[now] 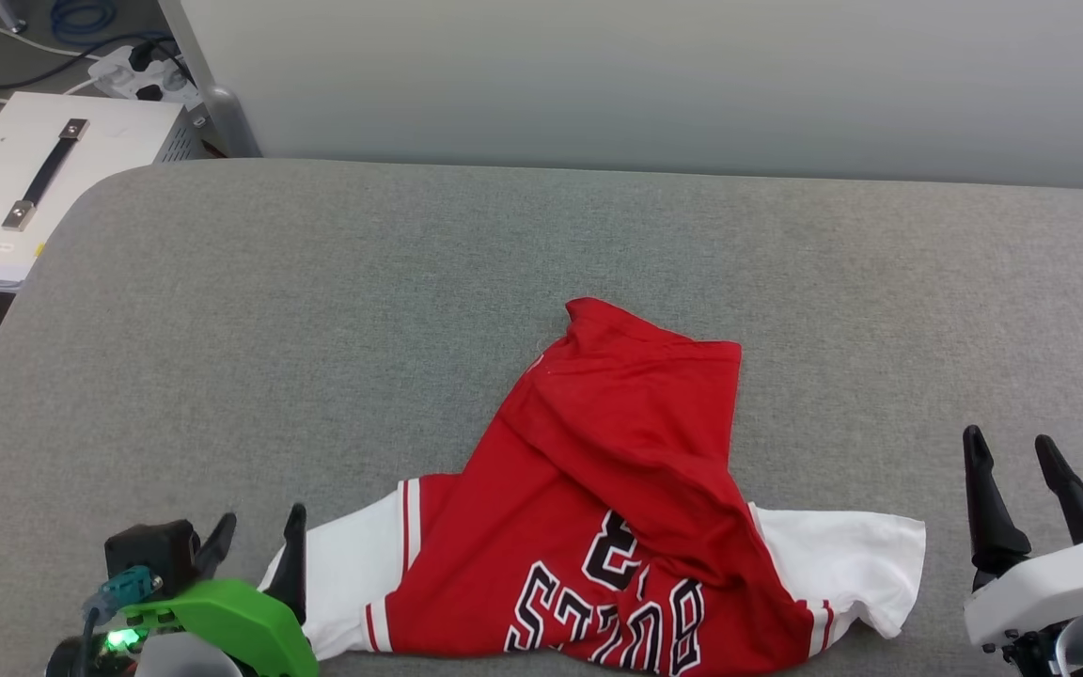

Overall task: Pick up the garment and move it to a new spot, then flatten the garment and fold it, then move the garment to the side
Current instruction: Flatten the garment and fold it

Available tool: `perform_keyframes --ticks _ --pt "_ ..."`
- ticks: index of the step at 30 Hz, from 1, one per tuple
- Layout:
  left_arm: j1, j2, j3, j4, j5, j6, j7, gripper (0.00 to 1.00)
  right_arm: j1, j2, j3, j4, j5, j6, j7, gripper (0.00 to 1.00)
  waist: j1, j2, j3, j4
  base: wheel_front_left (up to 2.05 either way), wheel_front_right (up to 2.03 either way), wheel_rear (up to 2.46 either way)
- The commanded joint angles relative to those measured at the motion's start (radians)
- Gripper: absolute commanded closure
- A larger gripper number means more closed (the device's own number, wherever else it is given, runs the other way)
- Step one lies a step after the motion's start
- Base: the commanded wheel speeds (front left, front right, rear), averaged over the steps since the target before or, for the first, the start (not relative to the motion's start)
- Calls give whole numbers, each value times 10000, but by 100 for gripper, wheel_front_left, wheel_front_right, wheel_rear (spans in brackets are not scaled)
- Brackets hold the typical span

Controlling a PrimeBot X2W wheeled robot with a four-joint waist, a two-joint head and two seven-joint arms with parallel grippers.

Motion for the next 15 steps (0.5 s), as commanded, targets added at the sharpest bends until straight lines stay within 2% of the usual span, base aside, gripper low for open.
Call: perform_keyframes --ticks 1,5,10,15 --pt "-231 -84 86 -65 309 -110 -408 0 135 -10 -29 129 77 -7 113 0 0 0 -8 46 0 0 0" --pt "-461 -163 163 -222 728 -471 -1284 0 -14 -10 167 496 140 -7 496 0 0 0 68 147 0 0 0" --pt "-824 -319 337 -501 1396 -604 -1716 0 -605 -10 534 1068 62 -7 1490 0 0 0 328 473 0 0 0" --pt "-1027 -582 384 -720 1844 -691 -1813 0 -1614 -13 1114 1738 220 -7 3307 0 0 0 690 881 0 0 0"
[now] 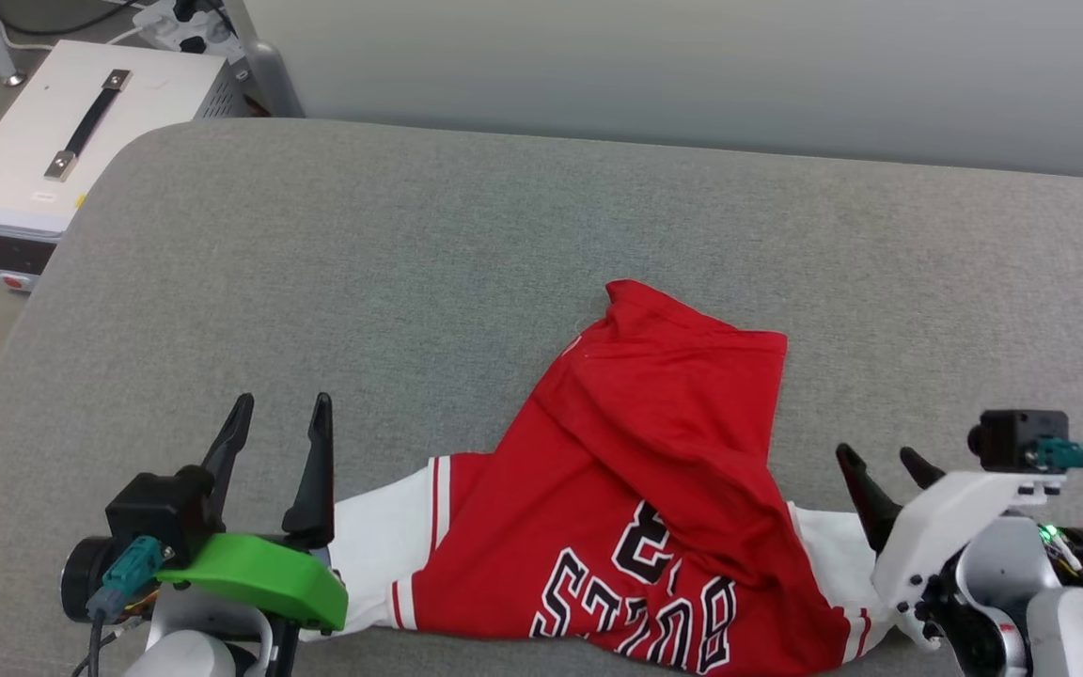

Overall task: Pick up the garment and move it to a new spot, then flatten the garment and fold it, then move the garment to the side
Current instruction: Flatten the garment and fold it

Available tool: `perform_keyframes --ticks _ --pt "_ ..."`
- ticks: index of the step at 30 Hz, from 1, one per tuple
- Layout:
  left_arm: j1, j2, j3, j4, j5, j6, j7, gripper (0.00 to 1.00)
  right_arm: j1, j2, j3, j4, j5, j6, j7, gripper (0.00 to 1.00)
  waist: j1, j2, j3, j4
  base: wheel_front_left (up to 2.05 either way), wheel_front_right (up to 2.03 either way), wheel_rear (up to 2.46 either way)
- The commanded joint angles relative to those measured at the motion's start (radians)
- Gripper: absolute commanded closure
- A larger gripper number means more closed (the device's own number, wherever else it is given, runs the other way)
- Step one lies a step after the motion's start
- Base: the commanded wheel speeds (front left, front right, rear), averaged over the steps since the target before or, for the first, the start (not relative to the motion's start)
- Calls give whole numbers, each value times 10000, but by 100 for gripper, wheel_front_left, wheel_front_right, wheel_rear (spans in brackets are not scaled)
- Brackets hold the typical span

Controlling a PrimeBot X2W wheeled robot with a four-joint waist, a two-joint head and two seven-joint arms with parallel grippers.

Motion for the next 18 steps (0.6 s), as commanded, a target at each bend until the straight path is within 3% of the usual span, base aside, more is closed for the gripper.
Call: perform_keyframes --ticks 1,9,18 --pt "-197 -113 6 -41 160 -75 -76 0 -371 -39 144 112 34 -7 424 0 0 0 305 340 0 0 0" --pt "-603 -552 -64 227 424 -436 -103 0 -2125 -461 1229 1171 390 -7 3687 0 0 0 754 987 0 0 0" --pt "-936 -1003 26 713 604 -890 -115 0 -3773 -987 2378 2721 481 -7 4906 0 0 0 1199 1435 0 0 0"
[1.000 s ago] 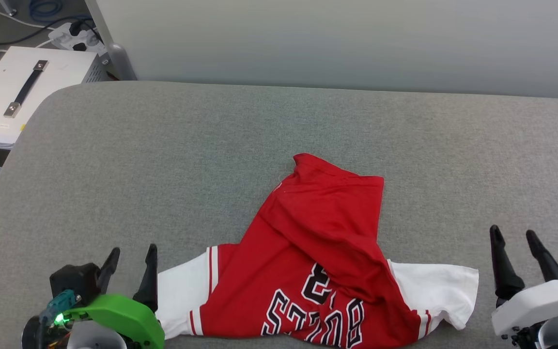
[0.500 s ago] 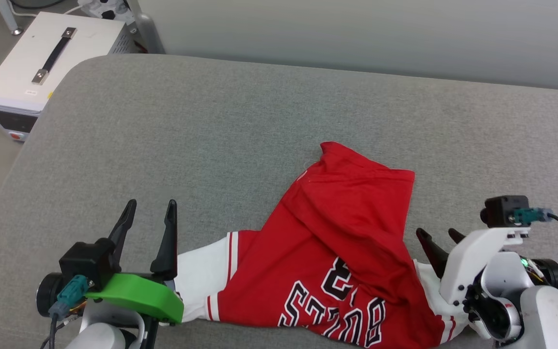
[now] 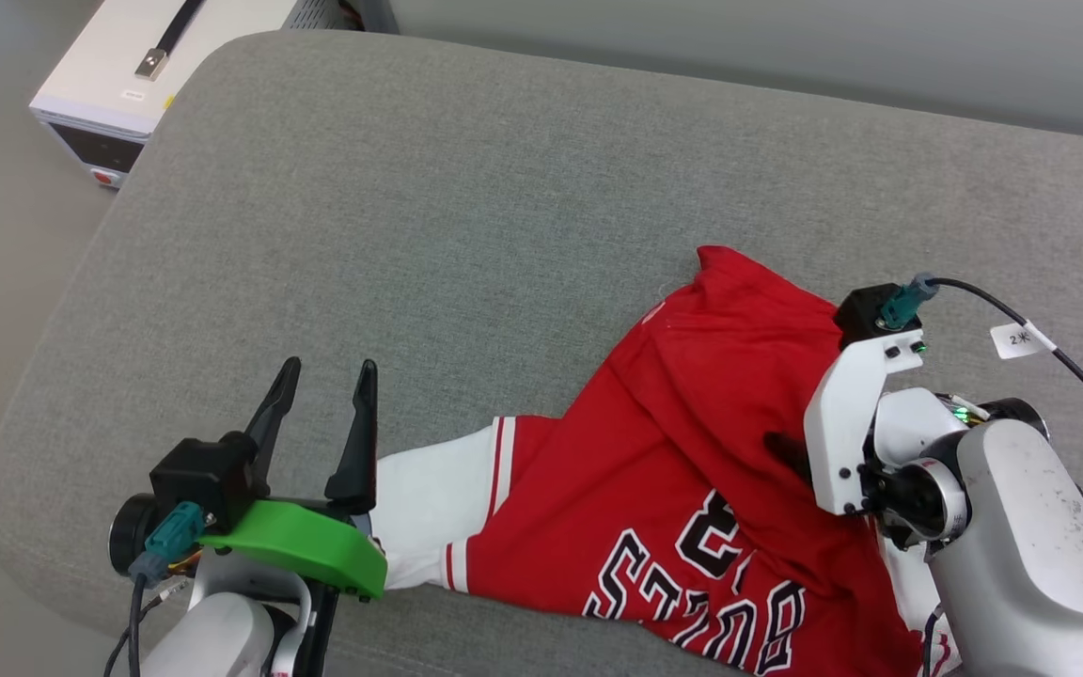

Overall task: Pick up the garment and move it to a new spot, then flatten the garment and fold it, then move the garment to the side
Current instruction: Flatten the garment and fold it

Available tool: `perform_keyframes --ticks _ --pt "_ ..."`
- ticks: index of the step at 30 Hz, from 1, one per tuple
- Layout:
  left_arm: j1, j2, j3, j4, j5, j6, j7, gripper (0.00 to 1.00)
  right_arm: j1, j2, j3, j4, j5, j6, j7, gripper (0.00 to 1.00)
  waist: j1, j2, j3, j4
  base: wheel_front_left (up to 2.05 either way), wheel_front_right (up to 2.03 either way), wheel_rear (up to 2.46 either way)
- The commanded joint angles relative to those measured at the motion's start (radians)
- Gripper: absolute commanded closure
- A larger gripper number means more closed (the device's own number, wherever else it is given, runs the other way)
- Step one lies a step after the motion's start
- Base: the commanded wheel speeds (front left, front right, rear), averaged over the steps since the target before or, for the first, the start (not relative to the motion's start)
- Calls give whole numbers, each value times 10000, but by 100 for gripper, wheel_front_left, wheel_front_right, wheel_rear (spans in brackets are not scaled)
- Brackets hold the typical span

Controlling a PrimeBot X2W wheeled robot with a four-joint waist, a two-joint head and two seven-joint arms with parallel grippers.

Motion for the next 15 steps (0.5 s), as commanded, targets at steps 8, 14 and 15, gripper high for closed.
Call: perform_keyframes --ticks 8,14,15 --pt "-197 -362 192 502 220 -354 -61 0 -303 -339 911 1635 553 -7 1186 20 0 0 187 356 0 0 0" --pt "-149 -438 264 744 296 -470 -61 0 -456 -355 1055 1948 1160 -7 1331 100 0 0 4 409 0 0 0" --pt "-135 -441 277 772 309 -478 -62 0 -579 -374 1035 1899 1208 -7 1219 100 0 0 -39 400 0 0 0"
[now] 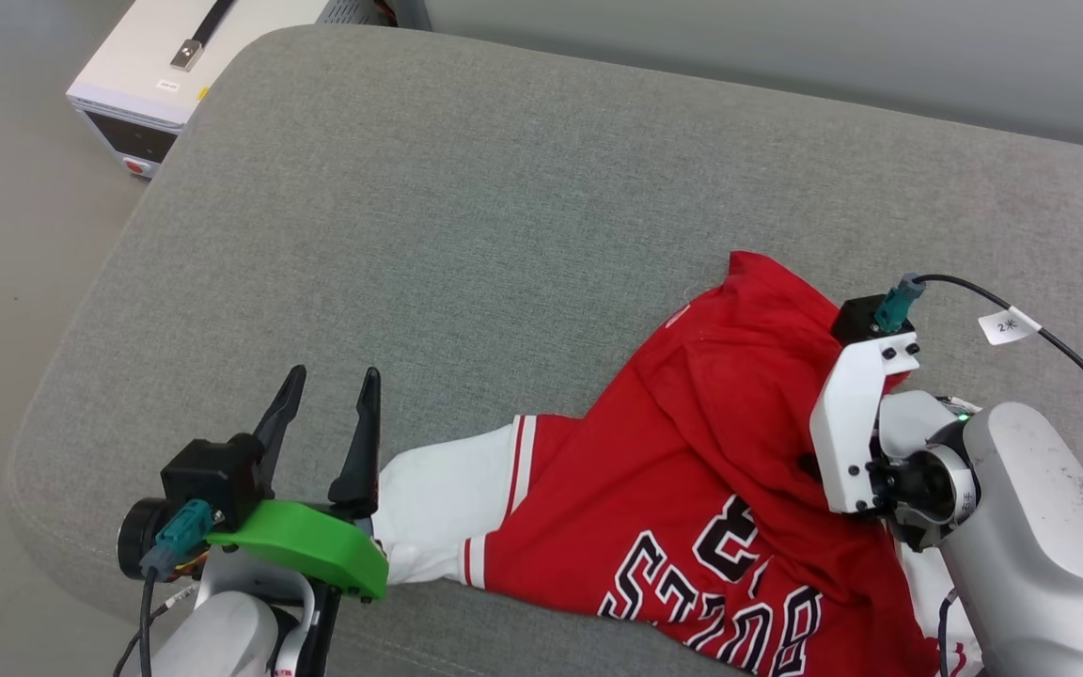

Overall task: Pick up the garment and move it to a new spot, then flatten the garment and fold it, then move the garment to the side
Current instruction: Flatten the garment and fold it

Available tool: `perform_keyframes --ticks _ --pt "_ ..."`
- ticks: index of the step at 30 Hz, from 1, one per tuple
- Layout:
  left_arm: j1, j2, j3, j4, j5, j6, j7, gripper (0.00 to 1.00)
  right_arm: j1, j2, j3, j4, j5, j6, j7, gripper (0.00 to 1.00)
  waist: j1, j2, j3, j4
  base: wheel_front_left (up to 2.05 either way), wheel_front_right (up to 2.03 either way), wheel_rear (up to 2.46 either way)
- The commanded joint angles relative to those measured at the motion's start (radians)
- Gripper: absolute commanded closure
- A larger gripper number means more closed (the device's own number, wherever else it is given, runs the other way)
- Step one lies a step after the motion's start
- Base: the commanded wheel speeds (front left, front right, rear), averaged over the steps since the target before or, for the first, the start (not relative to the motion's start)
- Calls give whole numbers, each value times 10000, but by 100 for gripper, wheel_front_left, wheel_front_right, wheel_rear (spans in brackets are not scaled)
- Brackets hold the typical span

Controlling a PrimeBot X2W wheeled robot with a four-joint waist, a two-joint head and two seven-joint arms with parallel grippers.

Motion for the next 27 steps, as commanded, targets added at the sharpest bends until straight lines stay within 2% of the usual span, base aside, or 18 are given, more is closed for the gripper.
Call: perform_keyframes --ticks 1,11,20,27 --pt "-62 -51 56 73 135 -53 -58 0 34 103 88 198 148 -4 -65 100 0 0 -83 -22 0 0 0" --pt "-49 -64 -35 207 158 -139 -57 0 -1792 -170 -442 -226 -51 -4 -1507 100 0 0 -149 -163 0 0 0" --pt "-266 -231 -200 339 142 -308 -50 0 -3504 -443 -1069 606 -755 -4 -2476 100 0 0 271 -27 0 0 0" --pt "-536 -430 -230 492 180 -532 -54 0 -4118 -662 -1246 1645 -1309 -4 -3476 100 0 0 853 160 0 0 0"
